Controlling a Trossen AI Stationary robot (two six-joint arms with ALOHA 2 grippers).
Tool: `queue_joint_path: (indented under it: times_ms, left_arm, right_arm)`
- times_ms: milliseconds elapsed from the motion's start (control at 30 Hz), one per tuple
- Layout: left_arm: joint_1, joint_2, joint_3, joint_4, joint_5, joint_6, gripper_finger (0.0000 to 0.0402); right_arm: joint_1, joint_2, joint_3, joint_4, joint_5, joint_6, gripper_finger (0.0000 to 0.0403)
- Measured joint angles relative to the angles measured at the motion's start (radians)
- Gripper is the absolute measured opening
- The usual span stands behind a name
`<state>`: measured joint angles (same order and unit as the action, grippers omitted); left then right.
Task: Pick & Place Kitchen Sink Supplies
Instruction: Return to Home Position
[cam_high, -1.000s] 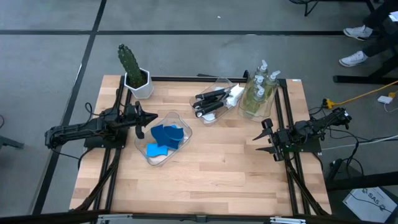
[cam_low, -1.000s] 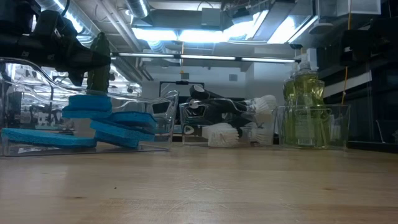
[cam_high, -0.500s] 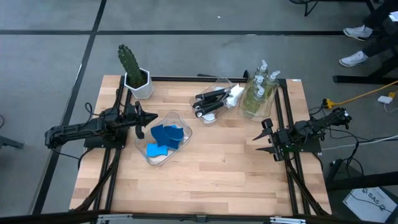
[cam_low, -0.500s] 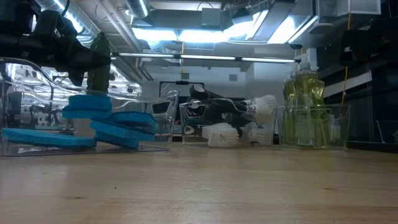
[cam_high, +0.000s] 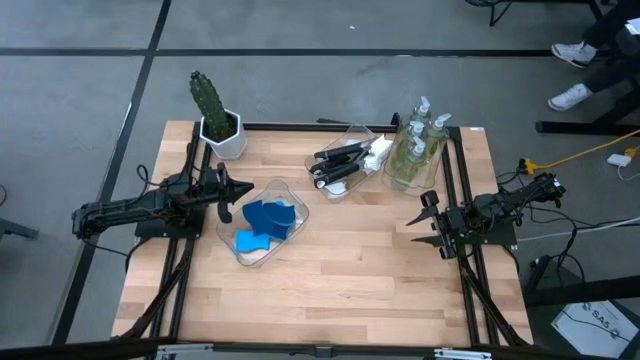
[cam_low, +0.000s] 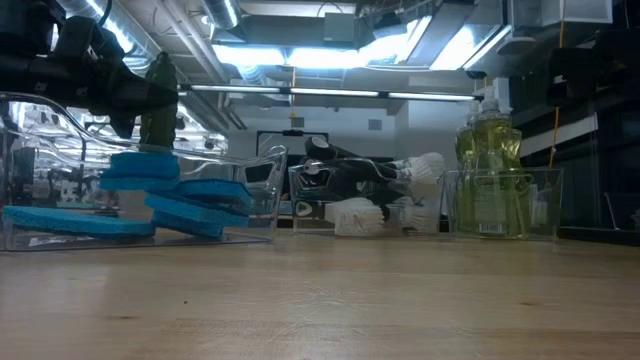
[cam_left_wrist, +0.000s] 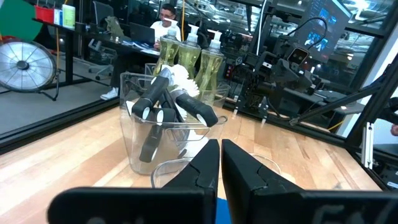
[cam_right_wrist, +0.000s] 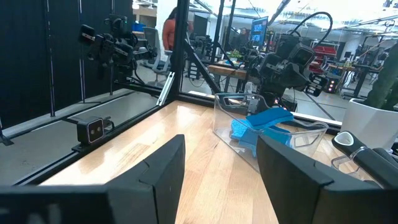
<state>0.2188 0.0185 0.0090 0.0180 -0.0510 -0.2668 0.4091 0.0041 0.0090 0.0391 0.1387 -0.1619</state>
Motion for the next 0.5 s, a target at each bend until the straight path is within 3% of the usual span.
queue_joint_path:
  times_ms: [500]
  left_arm:
    - [0.0, 0.0, 0.0, 0.0, 0.0, 0.0, 0.0013]
  right_arm:
    - [0.0, 0.0, 0.0, 0.0, 0.0, 0.0, 0.0196]
